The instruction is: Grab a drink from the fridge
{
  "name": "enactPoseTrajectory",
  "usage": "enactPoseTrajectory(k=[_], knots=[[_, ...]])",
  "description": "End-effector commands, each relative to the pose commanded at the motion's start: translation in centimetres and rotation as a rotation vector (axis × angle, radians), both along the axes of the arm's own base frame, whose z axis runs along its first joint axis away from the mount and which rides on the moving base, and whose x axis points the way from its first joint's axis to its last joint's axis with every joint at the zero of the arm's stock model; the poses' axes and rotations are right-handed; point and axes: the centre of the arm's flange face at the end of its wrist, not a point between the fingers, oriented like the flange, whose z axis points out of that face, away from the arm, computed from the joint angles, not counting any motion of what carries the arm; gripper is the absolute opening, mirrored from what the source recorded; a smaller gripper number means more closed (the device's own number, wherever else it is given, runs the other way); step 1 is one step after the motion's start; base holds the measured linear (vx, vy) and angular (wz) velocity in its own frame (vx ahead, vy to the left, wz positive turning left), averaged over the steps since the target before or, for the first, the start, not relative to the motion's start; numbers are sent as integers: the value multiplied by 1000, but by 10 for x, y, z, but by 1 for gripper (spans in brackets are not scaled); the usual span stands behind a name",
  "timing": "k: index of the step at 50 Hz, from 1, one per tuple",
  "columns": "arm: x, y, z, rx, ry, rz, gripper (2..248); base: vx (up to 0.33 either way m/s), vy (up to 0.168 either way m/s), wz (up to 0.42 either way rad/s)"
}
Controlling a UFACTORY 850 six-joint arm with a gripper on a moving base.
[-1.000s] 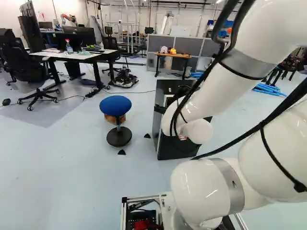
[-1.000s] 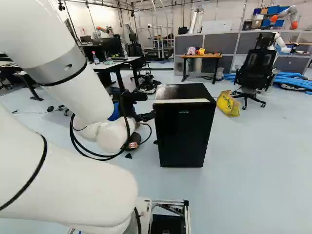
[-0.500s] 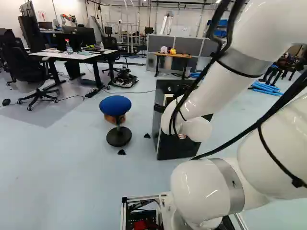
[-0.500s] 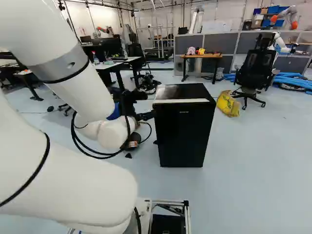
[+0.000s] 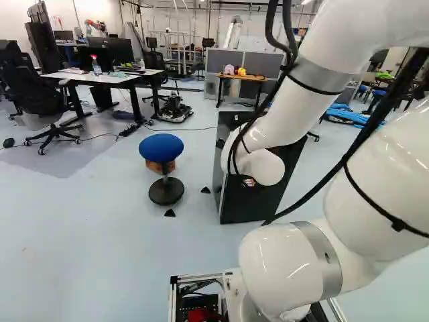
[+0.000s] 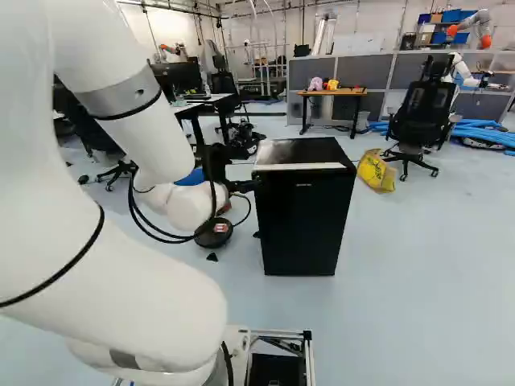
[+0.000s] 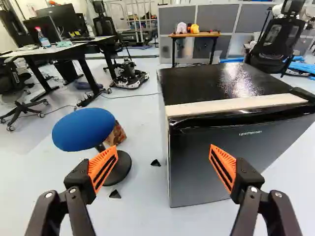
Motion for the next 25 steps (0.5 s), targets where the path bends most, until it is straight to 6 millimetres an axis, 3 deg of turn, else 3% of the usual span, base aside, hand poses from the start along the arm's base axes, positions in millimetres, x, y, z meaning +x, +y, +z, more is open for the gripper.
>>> enactPoseTrajectory(k=[25], knots=[[51, 8, -20, 28, 51, -66, 247, 0, 0, 0]])
